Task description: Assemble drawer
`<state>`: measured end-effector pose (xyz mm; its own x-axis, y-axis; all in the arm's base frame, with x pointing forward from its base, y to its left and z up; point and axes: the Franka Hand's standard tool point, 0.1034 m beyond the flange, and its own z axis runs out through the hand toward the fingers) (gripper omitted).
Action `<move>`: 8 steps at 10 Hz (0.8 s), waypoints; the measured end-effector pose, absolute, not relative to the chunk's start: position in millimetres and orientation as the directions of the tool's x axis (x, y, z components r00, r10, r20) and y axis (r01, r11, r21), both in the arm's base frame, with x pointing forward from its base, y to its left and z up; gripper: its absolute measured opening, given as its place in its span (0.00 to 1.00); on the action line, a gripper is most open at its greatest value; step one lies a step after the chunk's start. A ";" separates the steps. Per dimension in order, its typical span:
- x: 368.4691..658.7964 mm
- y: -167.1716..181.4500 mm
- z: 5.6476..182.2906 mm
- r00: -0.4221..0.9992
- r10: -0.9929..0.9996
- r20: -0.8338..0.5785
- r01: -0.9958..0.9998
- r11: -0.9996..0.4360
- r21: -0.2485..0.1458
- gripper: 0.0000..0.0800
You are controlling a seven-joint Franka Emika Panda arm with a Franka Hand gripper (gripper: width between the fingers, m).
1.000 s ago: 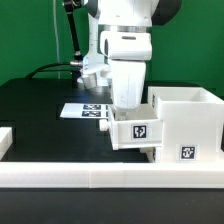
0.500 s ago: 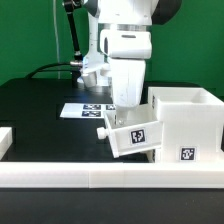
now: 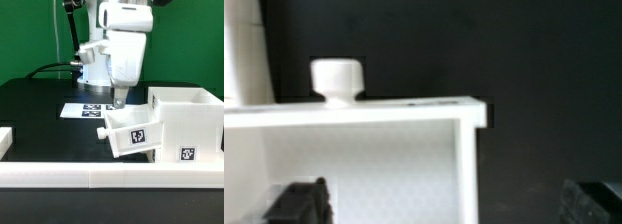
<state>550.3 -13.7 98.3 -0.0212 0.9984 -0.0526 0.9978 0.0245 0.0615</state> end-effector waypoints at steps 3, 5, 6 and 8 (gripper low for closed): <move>565.7 -49.1 109.9 -0.046 0.997 -0.068 0.997 0.050 0.052 0.81; 567.1 -59.8 107.4 -0.032 0.997 -0.066 0.998 0.036 0.049 0.81; 566.7 -60.5 106.9 -0.039 0.997 -0.063 0.998 0.042 0.048 0.81; 567.7 -76.0 100.6 -0.066 0.998 0.009 0.997 0.066 0.036 0.81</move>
Offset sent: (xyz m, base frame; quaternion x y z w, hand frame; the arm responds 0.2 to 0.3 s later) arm 0.0184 -0.0351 -0.0005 0.0196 0.0086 -0.0122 0.9997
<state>567.7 -76.0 100.6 -0.0659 0.9978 0.0086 0.9972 0.0655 0.0362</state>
